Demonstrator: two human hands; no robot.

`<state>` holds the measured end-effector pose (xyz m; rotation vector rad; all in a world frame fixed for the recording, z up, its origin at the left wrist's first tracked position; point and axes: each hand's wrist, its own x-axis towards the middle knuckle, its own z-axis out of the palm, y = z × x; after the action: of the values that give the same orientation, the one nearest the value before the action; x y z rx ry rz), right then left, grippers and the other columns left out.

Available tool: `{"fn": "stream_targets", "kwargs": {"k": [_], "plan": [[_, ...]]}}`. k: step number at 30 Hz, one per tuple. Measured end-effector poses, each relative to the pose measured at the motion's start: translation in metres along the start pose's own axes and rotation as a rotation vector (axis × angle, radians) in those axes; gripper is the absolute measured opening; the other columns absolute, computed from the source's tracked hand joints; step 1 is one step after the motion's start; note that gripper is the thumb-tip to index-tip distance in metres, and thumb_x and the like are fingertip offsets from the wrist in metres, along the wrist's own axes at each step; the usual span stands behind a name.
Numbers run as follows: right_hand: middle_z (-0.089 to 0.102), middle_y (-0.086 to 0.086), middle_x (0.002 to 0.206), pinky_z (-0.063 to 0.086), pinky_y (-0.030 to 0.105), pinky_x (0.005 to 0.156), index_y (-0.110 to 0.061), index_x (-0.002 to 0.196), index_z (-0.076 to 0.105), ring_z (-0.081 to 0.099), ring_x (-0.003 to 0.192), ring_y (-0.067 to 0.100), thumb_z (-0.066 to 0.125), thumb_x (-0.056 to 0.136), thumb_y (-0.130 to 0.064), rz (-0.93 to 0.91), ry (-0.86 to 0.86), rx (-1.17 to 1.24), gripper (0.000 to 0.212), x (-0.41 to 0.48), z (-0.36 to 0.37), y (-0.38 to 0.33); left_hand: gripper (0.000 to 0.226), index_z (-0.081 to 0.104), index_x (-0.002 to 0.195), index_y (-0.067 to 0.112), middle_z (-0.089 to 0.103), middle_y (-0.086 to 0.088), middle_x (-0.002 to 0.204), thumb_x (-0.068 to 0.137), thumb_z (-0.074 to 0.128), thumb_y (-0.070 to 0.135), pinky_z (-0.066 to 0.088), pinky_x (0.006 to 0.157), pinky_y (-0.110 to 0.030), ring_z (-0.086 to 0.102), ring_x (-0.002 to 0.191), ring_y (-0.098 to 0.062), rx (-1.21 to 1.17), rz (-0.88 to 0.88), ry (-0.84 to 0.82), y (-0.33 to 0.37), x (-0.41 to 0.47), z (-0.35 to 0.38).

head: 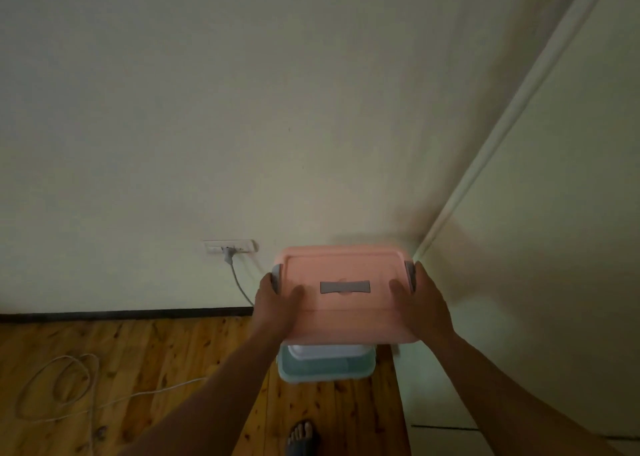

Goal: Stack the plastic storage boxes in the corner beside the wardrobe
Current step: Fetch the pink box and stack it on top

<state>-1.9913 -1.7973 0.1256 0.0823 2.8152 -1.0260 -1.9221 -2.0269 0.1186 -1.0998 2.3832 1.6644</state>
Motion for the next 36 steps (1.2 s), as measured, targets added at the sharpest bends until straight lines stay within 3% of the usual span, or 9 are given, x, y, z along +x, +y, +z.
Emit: {"fn": "stream_targets", "kwargs": {"k": [2,5,9,14,20,24,27,36], "plan": [[0.058,0.009,0.113,0.037,0.029,0.073,-0.012,0.125,0.047,0.052,0.09,0.022,0.053,0.093,-0.033,0.012,0.006,0.011,0.039,0.016,0.01,-0.005,0.064,0.034,0.144,0.013,0.053,-0.01,0.132,0.09,0.061,0.033,0.05,0.094,-0.05,0.055,0.113,-0.029,-0.005,-0.005,-0.022,0.002,0.023,0.001],[0.055,0.011,0.126,0.042,0.034,0.083,-0.014,0.137,0.041,0.054,0.108,0.029,0.054,0.093,-0.037,0.042,-0.03,-0.002,0.052,0.032,0.02,-0.006,0.064,0.031,0.147,0.014,0.05,-0.01,0.138,0.092,0.059,0.032,0.047,0.098,-0.047,0.052,0.119,-0.03,0.001,-0.033,-0.046,0.0,0.045,0.003],[0.051,0.011,0.135,0.039,0.034,0.089,-0.017,0.145,0.034,0.051,0.118,0.031,0.053,0.094,-0.039,0.082,-0.075,-0.017,0.059,0.048,0.033,-0.007,0.064,0.031,0.148,0.015,0.049,-0.009,0.139,0.093,0.059,0.031,0.044,0.092,-0.041,0.051,0.12,-0.029,-0.032,-0.087,-0.07,-0.007,0.064,0.004],[0.055,0.01,0.13,0.036,0.03,0.081,-0.018,0.139,0.04,0.053,0.113,0.03,0.051,0.095,-0.033,0.088,-0.099,0.011,0.047,0.069,0.049,-0.004,0.062,0.034,0.146,0.016,0.05,-0.008,0.137,0.092,0.059,0.03,0.041,0.084,-0.036,0.048,0.105,-0.02,-0.079,-0.149,-0.119,-0.015,0.085,0.007],[0.056,0.009,0.126,0.035,0.031,0.078,-0.021,0.137,0.041,0.053,0.108,0.03,0.05,0.094,-0.03,0.149,-0.165,0.037,0.044,0.094,0.069,0.005,0.062,0.038,0.145,0.014,0.051,-0.008,0.138,0.091,0.061,0.031,0.042,0.092,-0.038,0.05,0.115,-0.025,-0.078,-0.218,-0.109,-0.02,0.112,0.016],[0.054,0.008,0.128,0.04,0.037,0.086,-0.021,0.137,0.041,0.052,0.112,0.032,0.049,0.093,-0.028,0.194,-0.205,0.028,0.046,0.105,0.079,0.015,0.056,0.041,0.141,0.016,0.054,-0.005,0.129,0.091,0.061,0.032,0.041,0.085,-0.035,0.05,0.104,-0.019,-0.089,-0.252,-0.142,-0.026,0.122,0.027],[0.056,0.008,0.124,0.038,0.033,0.079,-0.022,0.134,0.043,0.053,0.105,0.031,0.05,0.091,-0.027,0.224,-0.216,0.042,0.043,0.111,0.085,0.023,0.053,0.043,0.14,0.016,0.054,-0.003,0.122,0.092,0.06,0.031,0.041,0.081,-0.035,0.05,0.095,-0.016,-0.081,-0.279,-0.142,-0.03,0.128,0.036],[0.05,-0.007,0.101,0.035,0.03,0.073,-0.027,0.123,0.046,0.047,0.086,0.017,0.051,0.089,-0.026,0.224,-0.26,0.086,0.035,0.125,0.103,0.038,0.053,0.044,0.138,0.011,0.055,-0.006,0.122,0.091,0.062,0.028,0.045,0.085,-0.037,0.052,0.105,-0.023,-0.091,-0.327,-0.123,-0.04,0.141,0.052]]}}
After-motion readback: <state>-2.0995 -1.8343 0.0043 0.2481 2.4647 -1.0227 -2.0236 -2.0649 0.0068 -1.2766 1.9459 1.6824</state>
